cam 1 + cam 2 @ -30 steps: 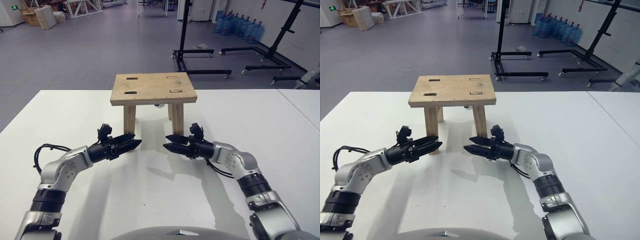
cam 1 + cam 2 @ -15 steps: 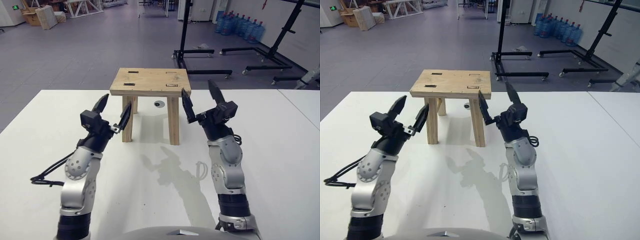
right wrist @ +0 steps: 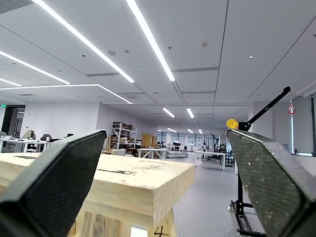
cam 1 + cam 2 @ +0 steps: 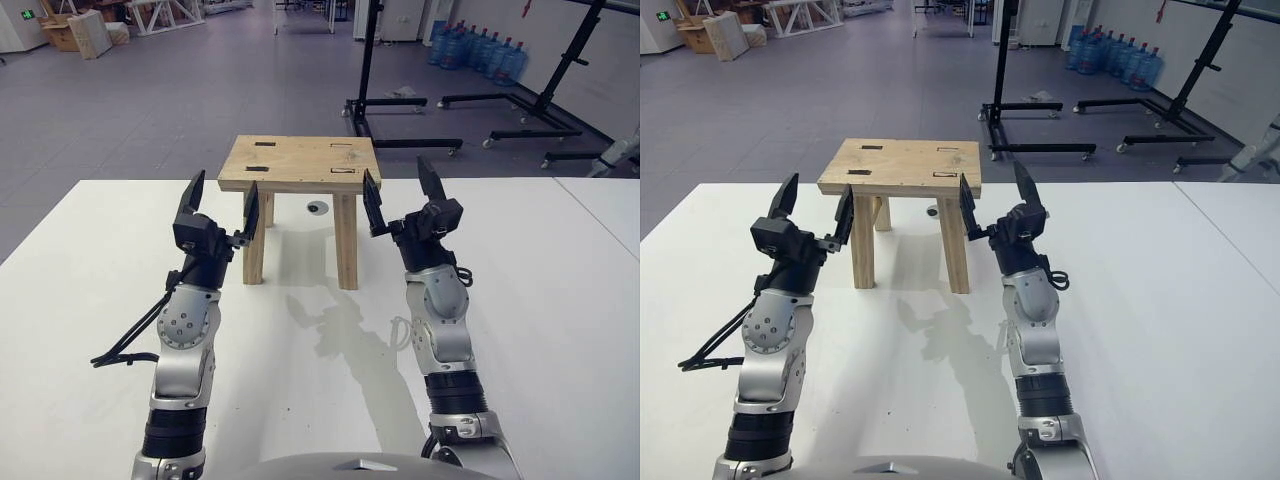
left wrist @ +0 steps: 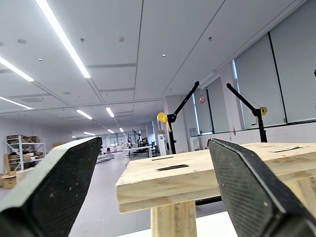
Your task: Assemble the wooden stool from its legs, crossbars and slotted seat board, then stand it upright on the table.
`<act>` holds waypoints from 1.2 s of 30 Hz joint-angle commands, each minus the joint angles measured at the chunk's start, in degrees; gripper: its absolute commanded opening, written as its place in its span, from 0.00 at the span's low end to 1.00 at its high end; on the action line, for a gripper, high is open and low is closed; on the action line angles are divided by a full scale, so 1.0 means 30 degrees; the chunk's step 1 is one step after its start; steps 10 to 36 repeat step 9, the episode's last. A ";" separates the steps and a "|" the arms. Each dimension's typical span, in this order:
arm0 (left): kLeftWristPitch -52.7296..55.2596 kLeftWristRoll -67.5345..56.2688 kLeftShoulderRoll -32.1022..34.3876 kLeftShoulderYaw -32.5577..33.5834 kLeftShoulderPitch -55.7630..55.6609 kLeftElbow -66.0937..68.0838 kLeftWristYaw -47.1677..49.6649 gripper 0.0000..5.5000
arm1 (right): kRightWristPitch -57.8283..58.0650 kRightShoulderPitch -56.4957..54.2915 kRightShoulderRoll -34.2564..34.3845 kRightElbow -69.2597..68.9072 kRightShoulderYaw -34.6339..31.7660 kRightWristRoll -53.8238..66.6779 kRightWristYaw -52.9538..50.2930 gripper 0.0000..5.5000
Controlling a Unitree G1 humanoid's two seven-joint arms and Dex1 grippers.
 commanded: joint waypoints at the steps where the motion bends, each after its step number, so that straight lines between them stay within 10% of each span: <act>1: -0.0232 0.0368 0.0328 0.0131 -0.0358 0.0317 0.0109 0.72 | -0.0404 -0.0761 -0.0200 0.0789 0.0122 0.0376 0.0350 0.82; 36: -0.0718 0.0897 0.0218 -0.0446 -0.0700 0.0278 0.0321 0.72 | -0.0682 -0.1318 -0.0622 0.1380 0.0016 0.0759 0.0682 0.82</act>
